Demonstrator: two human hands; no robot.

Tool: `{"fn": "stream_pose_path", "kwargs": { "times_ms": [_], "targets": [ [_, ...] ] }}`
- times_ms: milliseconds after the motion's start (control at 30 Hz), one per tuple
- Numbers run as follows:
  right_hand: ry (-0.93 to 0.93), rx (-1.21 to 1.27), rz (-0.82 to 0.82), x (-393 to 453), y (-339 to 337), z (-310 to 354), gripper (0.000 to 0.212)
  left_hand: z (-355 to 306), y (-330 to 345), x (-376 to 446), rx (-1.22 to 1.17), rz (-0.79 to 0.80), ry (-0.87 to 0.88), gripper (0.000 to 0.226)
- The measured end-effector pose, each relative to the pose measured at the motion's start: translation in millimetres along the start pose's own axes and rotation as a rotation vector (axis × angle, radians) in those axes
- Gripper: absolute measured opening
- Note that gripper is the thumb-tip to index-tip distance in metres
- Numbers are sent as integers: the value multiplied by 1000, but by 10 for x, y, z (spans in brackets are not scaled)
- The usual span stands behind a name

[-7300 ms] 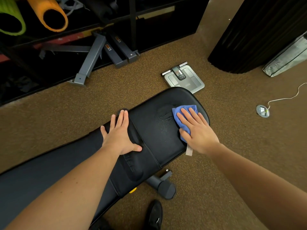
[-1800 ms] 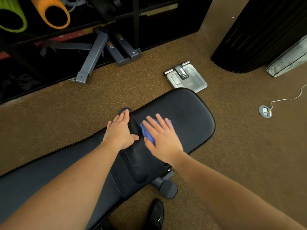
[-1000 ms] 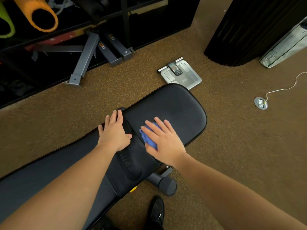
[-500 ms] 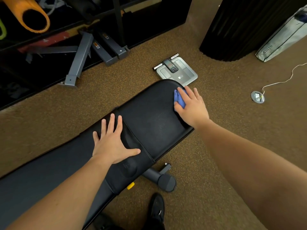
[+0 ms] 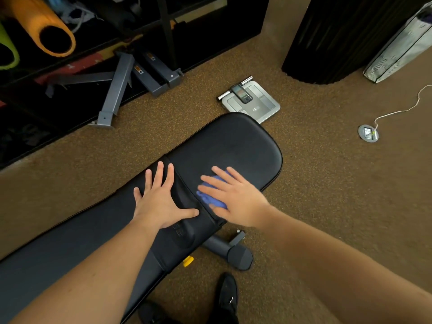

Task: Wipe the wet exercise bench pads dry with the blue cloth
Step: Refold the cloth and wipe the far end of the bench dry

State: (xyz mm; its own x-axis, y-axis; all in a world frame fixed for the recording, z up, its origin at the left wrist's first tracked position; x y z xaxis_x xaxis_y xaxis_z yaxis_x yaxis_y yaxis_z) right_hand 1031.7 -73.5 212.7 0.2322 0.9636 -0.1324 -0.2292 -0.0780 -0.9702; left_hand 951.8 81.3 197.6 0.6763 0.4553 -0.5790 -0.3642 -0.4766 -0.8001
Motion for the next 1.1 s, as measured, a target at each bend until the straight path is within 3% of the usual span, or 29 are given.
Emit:
{"fn": "stream_pose_path", "kwargs": {
  "times_ms": [67,200,267,333,433,567,833,933,1100],
  "targets": [
    [81,-30,-9,-142,-75,-381,57,1,-1,-2,-5,-1,5,145],
    [502,38,-89,-208,-352,-1290,60,3,-8,-4,-3,-7,5,145],
    [605,72,-112,-52,-421,-1440,59,5,-5,-3,-5,-4,2,145],
    [597,97,-103,191,-407,-1320,60,8,-1,-1,-6,0,-1,146],
    [422,109,-75,431,-280,-722,59,7,-8,-6,4,4,-5,145],
    [237,71,-134,104,-97,28,56,-13,-14,-6,6,15,-7,146],
    [296,61,-313,-432,89,149,51,-4,-8,-12,-1,19,-17,146],
    [566,187,-473,-707,78,-228,53,-5,-5,-12,-2,21,-14,145],
    [1062,795,-761,-880,-49,-1065,58,8,-1,-6,-1,11,-12,145]
  ]
}}
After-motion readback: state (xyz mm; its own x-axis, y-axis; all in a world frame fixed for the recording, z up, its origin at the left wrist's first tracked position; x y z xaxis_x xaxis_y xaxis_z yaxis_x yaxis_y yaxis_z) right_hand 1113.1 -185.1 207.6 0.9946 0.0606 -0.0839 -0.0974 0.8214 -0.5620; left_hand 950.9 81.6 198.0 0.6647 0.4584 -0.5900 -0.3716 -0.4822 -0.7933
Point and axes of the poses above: each hand's wrist, its own x-axis towards the middle knuckle, its own y-axis out of the palm, z = x × y, the point moved 10 cm from there along x, towards the middle knuckle, and after that the axes turned 3 degrees about -y, right-handed, at the moved point
